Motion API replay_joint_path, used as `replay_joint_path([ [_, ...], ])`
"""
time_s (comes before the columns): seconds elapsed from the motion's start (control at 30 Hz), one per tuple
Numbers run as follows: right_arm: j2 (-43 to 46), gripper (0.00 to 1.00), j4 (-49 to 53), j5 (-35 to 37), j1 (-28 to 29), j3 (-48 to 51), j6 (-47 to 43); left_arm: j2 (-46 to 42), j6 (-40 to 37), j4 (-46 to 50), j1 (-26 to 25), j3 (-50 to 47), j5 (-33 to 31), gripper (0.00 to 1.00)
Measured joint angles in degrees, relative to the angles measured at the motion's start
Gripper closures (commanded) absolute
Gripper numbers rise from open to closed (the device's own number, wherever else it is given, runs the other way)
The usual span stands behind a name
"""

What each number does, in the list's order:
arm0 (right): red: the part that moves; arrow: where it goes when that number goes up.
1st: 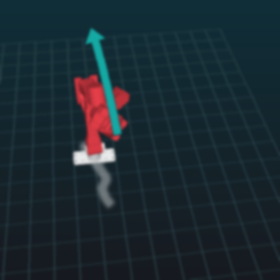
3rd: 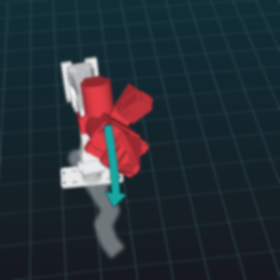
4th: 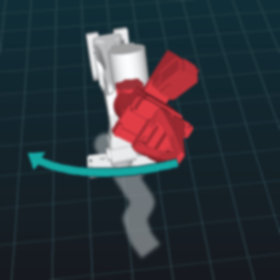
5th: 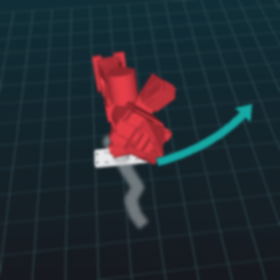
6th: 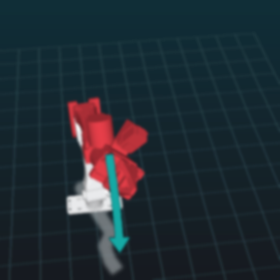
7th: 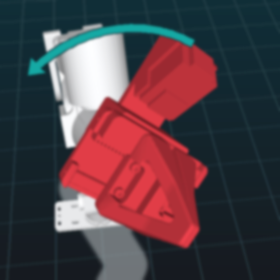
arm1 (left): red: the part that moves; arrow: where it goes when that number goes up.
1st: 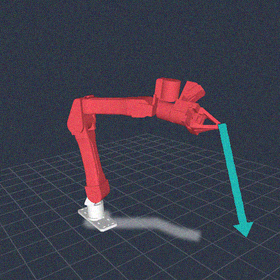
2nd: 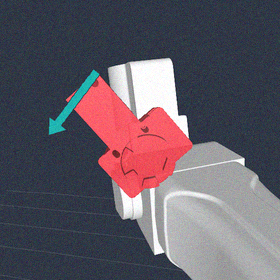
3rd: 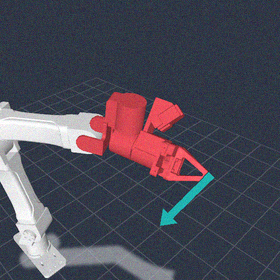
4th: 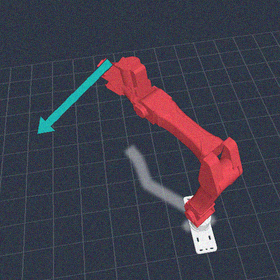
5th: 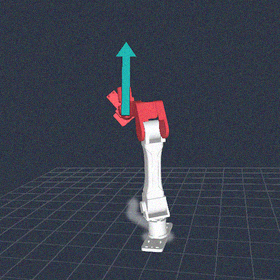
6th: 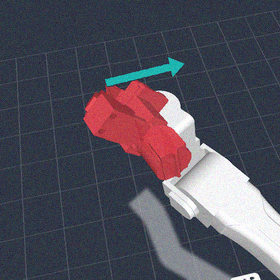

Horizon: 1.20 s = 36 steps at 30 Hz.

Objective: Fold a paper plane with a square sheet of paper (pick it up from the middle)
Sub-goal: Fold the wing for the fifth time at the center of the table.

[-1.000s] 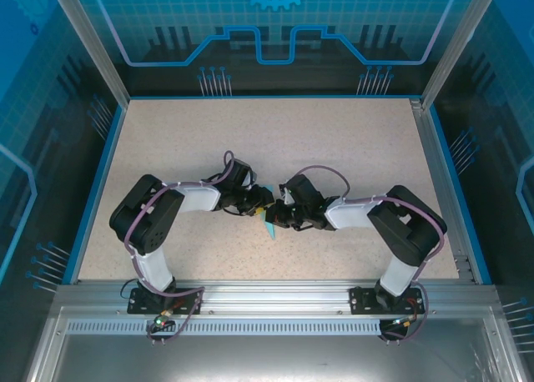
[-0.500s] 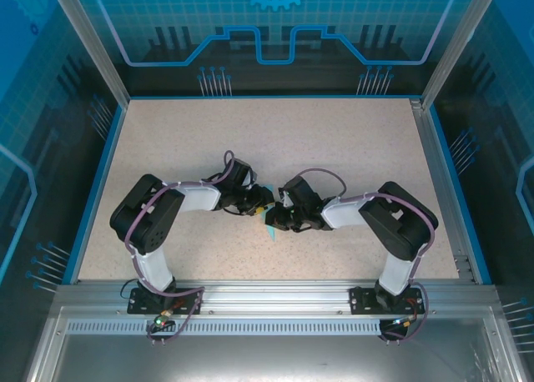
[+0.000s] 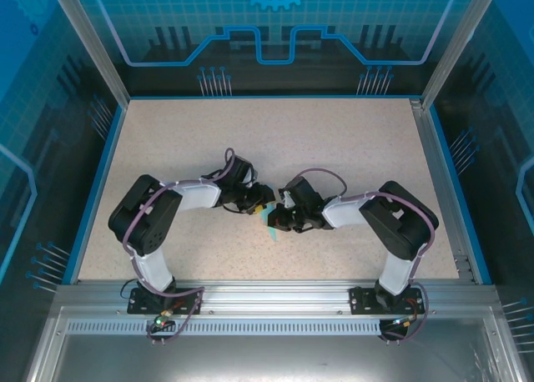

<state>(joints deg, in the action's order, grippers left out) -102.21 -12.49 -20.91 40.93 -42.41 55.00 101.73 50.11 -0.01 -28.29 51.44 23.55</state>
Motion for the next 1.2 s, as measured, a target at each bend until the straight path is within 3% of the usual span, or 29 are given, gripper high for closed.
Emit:
replay_joint_path([
  [0.23,1.0,0.95,2.1,-5.6,-3.9,1.6,-4.6,-7.2,-2.6,1.8,0.1,1.4,-0.6,0.53],
  [0.47,1.0,0.95,3.8,-8.3,-5.6,1.6,-7.4,-7.9,-2.6,-0.3,-0.1,-0.4,0.3,0.54],
  [1.2,0.7,0.95,4.5,-9.4,-6.1,1.6,-8.6,3.1,-2.7,-7.2,-1.2,-0.6,1.1,0.55],
])
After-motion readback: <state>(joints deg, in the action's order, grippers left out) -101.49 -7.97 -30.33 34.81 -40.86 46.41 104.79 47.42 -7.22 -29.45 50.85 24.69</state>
